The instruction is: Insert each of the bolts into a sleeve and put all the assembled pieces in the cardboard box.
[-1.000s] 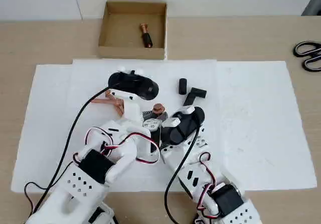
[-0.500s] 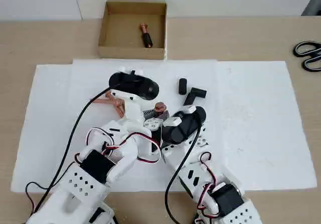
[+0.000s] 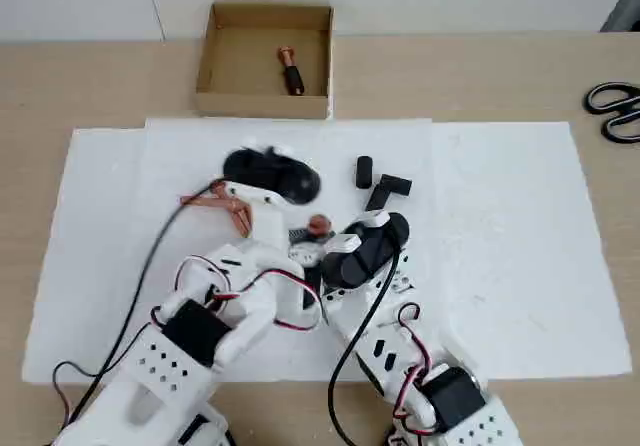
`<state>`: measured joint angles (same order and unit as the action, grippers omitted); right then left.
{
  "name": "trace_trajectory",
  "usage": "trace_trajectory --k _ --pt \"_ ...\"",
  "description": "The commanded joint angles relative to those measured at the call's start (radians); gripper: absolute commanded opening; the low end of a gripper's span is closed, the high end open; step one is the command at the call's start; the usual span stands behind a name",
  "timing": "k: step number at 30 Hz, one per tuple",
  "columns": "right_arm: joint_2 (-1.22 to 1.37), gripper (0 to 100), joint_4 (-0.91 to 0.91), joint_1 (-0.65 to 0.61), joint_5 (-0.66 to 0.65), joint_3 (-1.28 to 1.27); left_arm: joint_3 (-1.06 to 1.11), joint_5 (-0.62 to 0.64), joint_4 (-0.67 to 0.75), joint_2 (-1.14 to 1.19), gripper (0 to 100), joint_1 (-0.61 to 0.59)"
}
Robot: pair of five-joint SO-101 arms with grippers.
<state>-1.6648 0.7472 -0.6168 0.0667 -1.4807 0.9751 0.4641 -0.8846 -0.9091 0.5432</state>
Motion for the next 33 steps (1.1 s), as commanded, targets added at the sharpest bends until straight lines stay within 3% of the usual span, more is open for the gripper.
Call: trace_trajectory --k 1,12,20,28,33 --pt "-0.022 0.4 -0.028 0.005 0.003 0.023 0.002 0.012 -0.058 0.011 0 -0.011" --pt "-0.022 0.4 -0.030 0.005 0.003 0.023 0.008 0.028 -0.078 0.008 0 -0.006" --pt "-0.024 0.4 -0.030 0.005 0.003 0.023 0.001 0.025 -0.130 0.006 1 0.061" --pt "-0.024 0.4 -0.028 0.005 0.003 0.023 0.001 0.029 -0.137 0.003 26 0.060" --pt "-0.024 0.4 -0.027 0.005 0.003 0.023 -0.031 0.029 -0.190 0.003 28 0.060"
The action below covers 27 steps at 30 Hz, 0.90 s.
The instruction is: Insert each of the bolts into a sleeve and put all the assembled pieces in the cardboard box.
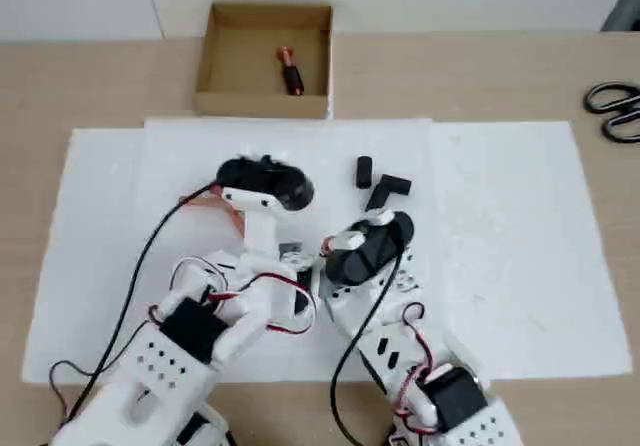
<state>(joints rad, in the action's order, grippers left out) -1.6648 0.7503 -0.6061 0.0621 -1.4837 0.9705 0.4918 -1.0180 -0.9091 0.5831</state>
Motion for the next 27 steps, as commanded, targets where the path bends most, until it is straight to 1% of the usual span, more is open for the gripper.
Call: trace_trajectory --k 1,4,8,14,22,27 --pt "-0.024 0.4 -0.030 -0.005 0.008 0.026 -0.048 0.002 -0.077 0.003 28 0.018" --pt "-0.024 0.4 -0.030 -0.005 0.008 0.026 -0.114 0.002 -0.126 0.003 28 0.018" --pt "-0.024 0.4 -0.030 -0.005 0.008 0.026 -0.179 0.002 -0.153 0.003 28 0.015" --pt "-0.024 0.4 -0.030 -0.005 0.008 0.025 -0.245 0.002 -0.147 0.003 28 -0.075" --pt "-0.024 0.4 -0.030 -0.005 0.008 0.025 -0.263 -0.002 -0.147 0.003 28 -0.114" --pt "-0.024 0.4 -0.030 -0.005 0.008 0.025 -0.266 -0.003 -0.153 0.003 28 -0.199"
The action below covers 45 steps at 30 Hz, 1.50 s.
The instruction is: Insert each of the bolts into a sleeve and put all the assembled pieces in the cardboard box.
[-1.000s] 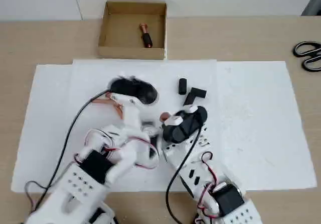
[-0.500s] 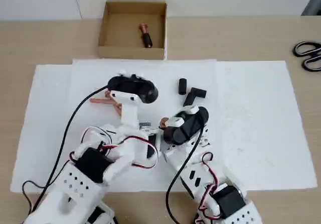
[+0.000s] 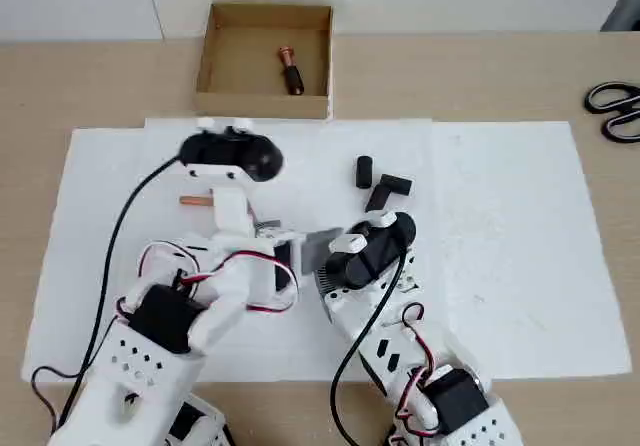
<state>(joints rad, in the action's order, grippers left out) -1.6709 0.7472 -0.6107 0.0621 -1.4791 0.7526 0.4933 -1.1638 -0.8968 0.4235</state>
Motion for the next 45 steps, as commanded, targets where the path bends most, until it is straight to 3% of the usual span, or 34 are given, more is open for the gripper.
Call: trace_trajectory --k 1,7,13,17,24,33,37,45 --pt "-0.018 0.4 -0.027 -0.001 0.008 0.020 -0.048 -0.005 -0.008 -0.009 28 -0.060" --pt "-0.010 0.4 -0.027 0.001 0.005 0.020 -0.088 -0.012 -0.107 -0.009 28 -0.195" --pt "-0.008 0.4 0.018 0.179 0.002 0.041 -0.119 -0.333 -0.180 -0.009 28 -0.460" --pt "-0.004 0.4 0.058 0.315 0.000 0.112 -0.125 -0.374 -0.232 -0.009 28 -0.552" --pt "0.326 0.4 -0.004 0.337 -0.046 0.425 -0.125 -0.374 -0.245 -0.009 28 -0.548" --pt "1.119 0.4 -0.544 0.331 -0.048 0.873 -0.116 -0.374 -0.249 -0.008 28 -0.545" --pt "1.420 0.4 -0.722 0.331 -0.048 1.112 -0.122 -0.374 -0.269 -0.008 28 -0.491" --pt "1.922 0.4 -0.789 0.294 -0.048 1.599 -0.119 -0.376 -0.276 -0.008 28 -0.450"
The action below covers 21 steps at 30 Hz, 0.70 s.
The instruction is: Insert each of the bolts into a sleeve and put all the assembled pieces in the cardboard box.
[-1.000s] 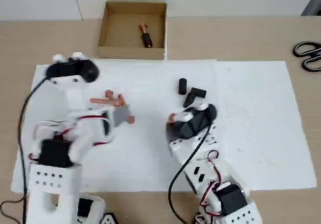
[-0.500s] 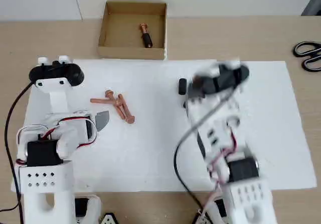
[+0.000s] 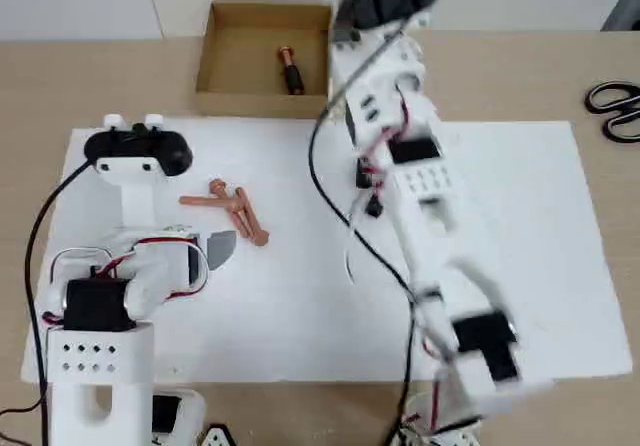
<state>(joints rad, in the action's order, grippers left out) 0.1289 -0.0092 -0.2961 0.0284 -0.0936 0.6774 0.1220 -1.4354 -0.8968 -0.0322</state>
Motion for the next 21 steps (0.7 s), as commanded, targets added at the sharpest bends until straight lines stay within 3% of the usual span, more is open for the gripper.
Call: trace_trajectory --k 1,9,21 --pt "0.174 0.4 -0.031 -0.025 -0.014 0.269 -0.042 -0.005 -0.005 -0.008 28 0.006" --pt "0.575 0.4 -0.024 -0.050 -0.014 0.697 -0.042 -0.005 -0.005 -0.008 28 0.006" --pt "1.043 0.7 -0.024 -0.051 -0.014 1.135 -0.021 -0.005 0.002 -0.008 28 0.006"
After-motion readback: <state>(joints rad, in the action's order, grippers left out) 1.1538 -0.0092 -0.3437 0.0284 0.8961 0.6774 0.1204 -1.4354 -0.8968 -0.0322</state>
